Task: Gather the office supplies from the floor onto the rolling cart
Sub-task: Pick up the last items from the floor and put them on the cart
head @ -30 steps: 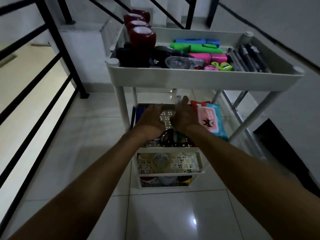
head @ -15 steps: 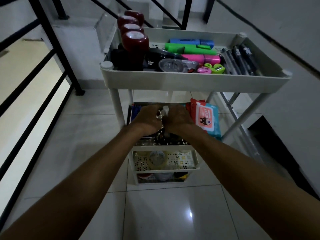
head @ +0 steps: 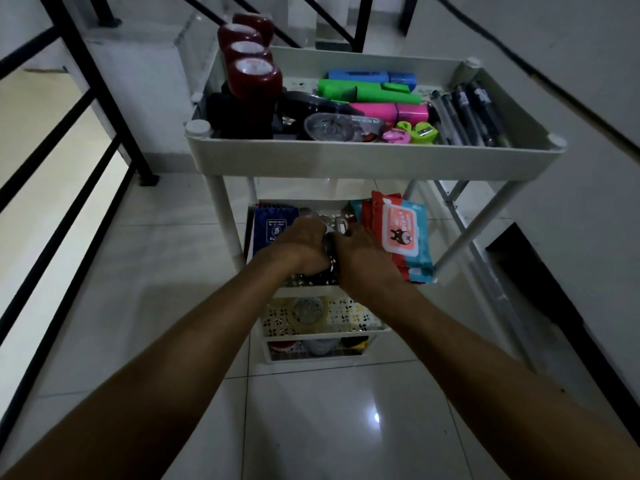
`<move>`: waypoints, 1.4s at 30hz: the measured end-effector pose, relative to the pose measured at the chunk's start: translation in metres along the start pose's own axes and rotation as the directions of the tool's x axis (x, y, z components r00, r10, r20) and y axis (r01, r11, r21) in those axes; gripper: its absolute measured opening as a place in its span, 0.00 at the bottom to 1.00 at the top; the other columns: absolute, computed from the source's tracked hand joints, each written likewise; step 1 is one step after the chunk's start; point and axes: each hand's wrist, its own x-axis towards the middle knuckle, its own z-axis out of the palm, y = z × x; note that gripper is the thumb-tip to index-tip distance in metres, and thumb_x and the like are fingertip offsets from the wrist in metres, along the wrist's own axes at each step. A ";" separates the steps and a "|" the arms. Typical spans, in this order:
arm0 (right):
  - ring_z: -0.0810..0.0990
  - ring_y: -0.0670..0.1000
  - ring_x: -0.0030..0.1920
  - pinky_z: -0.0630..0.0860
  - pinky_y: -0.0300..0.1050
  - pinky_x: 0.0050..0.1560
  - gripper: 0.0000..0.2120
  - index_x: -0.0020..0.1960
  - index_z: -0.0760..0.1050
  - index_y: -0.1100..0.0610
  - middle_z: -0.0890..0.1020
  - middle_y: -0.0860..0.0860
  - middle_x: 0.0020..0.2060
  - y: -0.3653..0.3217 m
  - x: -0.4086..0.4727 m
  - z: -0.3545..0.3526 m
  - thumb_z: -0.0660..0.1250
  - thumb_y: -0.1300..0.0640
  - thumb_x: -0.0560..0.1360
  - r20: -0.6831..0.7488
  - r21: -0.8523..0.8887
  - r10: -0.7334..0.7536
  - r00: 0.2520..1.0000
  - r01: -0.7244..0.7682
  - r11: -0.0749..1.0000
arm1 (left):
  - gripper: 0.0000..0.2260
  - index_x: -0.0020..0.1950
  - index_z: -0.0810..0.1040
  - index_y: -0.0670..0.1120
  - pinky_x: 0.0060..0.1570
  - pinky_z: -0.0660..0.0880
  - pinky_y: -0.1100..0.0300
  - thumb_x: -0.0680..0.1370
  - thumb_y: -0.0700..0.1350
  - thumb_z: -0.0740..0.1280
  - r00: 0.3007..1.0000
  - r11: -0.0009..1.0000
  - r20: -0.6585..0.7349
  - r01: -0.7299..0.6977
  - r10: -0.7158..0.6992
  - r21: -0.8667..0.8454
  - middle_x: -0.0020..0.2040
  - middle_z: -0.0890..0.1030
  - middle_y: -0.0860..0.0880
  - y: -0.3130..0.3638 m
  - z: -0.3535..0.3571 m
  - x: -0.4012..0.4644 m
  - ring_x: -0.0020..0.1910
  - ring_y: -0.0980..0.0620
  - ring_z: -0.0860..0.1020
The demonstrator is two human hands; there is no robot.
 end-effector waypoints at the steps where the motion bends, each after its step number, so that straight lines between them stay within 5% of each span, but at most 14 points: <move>1: 0.74 0.56 0.59 0.73 0.49 0.62 0.17 0.64 0.71 0.57 0.73 0.57 0.59 0.000 0.001 -0.001 0.66 0.59 0.76 0.017 -0.003 0.010 1.000 -0.010 1.000 | 0.17 0.58 0.76 0.43 0.37 0.71 0.66 0.70 0.40 0.74 1.000 1.000 0.027 -0.006 0.006 0.006 0.54 0.78 0.46 0.000 -0.001 -0.001 0.46 0.51 0.77; 4: 0.76 0.56 0.59 0.73 0.50 0.62 0.15 0.63 0.71 0.58 0.76 0.57 0.59 -0.006 0.012 -0.007 0.66 0.59 0.77 0.126 -0.082 0.078 0.989 -0.068 0.994 | 0.21 0.57 0.76 0.44 0.37 0.72 0.66 0.67 0.42 0.77 0.999 0.998 0.052 -0.010 0.007 0.057 0.52 0.78 0.48 -0.001 0.000 -0.003 0.46 0.52 0.77; 11: 0.77 0.55 0.57 0.73 0.48 0.60 0.13 0.60 0.73 0.59 0.78 0.57 0.56 -0.010 0.020 -0.013 0.66 0.56 0.77 0.128 -0.135 0.132 0.983 -0.115 0.984 | 0.29 0.67 0.70 0.46 0.52 0.74 0.60 0.68 0.41 0.75 1.000 0.998 0.005 -0.015 0.015 -0.054 0.63 0.74 0.46 -0.001 0.004 -0.003 0.59 0.48 0.76; 15: 0.78 0.55 0.57 0.75 0.49 0.59 0.14 0.61 0.72 0.58 0.78 0.56 0.56 -0.005 0.013 -0.013 0.66 0.56 0.77 0.110 -0.143 0.122 0.986 -0.106 0.984 | 0.20 0.61 0.75 0.46 0.38 0.71 0.67 0.71 0.40 0.73 1.000 0.996 0.014 -0.022 0.023 -0.086 0.56 0.78 0.47 0.001 0.003 -0.009 0.49 0.53 0.77; 17: 0.78 0.55 0.56 0.75 0.49 0.59 0.17 0.65 0.70 0.58 0.78 0.57 0.56 -0.003 0.008 -0.010 0.66 0.58 0.77 0.069 -0.116 0.137 0.988 -0.128 0.985 | 0.20 0.62 0.75 0.47 0.35 0.69 0.69 0.71 0.38 0.72 0.999 0.992 -0.012 -0.037 0.036 -0.123 0.55 0.78 0.49 0.003 0.001 -0.019 0.46 0.54 0.76; 21: 0.79 0.53 0.54 0.75 0.46 0.58 0.13 0.60 0.74 0.56 0.79 0.55 0.55 0.002 -0.006 -0.003 0.67 0.58 0.77 -0.118 0.034 0.135 0.984 -0.132 0.991 | 0.21 0.64 0.75 0.47 0.46 0.71 0.68 0.72 0.37 0.72 0.978 0.962 -0.148 -0.175 0.146 -0.208 0.57 0.78 0.51 0.006 -0.002 -0.043 0.51 0.57 0.75; 26: 0.77 0.52 0.57 0.67 0.37 0.53 0.21 0.66 0.73 0.55 0.79 0.53 0.58 0.006 -0.034 -0.023 0.69 0.60 0.73 -0.311 0.261 0.026 0.950 0.059 0.964 | 0.16 0.59 0.78 0.45 0.43 0.68 0.80 0.72 0.38 0.72 0.910 0.906 -0.348 -0.327 0.224 -0.271 0.50 0.77 0.56 0.016 -0.012 -0.073 0.46 0.61 0.75; 30: 0.72 0.48 0.61 0.68 0.40 0.57 0.26 0.71 0.67 0.51 0.74 0.49 0.64 0.008 -0.067 -0.042 0.69 0.53 0.75 -0.309 0.380 0.031 0.951 0.094 0.920 | 0.19 0.62 0.76 0.47 0.47 0.69 0.79 0.72 0.41 0.73 0.873 0.898 -0.462 -0.319 0.154 -0.303 0.52 0.78 0.55 0.025 -0.014 -0.101 0.51 0.58 0.77; 34: 0.70 0.48 0.64 0.71 0.43 0.61 0.27 0.73 0.64 0.49 0.72 0.49 0.67 0.009 -0.092 -0.062 0.67 0.49 0.76 -0.327 0.382 -0.020 0.945 0.152 0.912 | 0.25 0.68 0.73 0.46 0.56 0.72 0.65 0.72 0.46 0.74 0.831 0.904 -0.554 -0.276 0.054 -0.326 0.59 0.77 0.53 0.027 -0.017 -0.129 0.57 0.57 0.75; 39: 0.72 0.47 0.62 0.77 0.50 0.59 0.27 0.73 0.62 0.46 0.72 0.49 0.66 0.014 -0.097 -0.075 0.67 0.48 0.77 -0.344 0.455 0.009 0.939 0.158 0.876 | 0.26 0.68 0.72 0.47 0.54 0.72 0.68 0.71 0.46 0.74 0.825 0.900 -0.565 -0.263 0.022 -0.347 0.62 0.78 0.49 0.033 -0.019 -0.141 0.57 0.57 0.76; 42: 0.74 0.45 0.58 0.77 0.36 0.53 0.27 0.73 0.64 0.48 0.72 0.47 0.63 0.017 -0.101 -0.081 0.67 0.48 0.76 -0.374 0.499 0.047 0.926 0.159 0.852 | 0.25 0.68 0.72 0.47 0.51 0.69 0.76 0.72 0.47 0.74 0.820 0.903 -0.572 -0.247 0.001 -0.351 0.60 0.78 0.51 0.032 -0.021 -0.145 0.56 0.59 0.75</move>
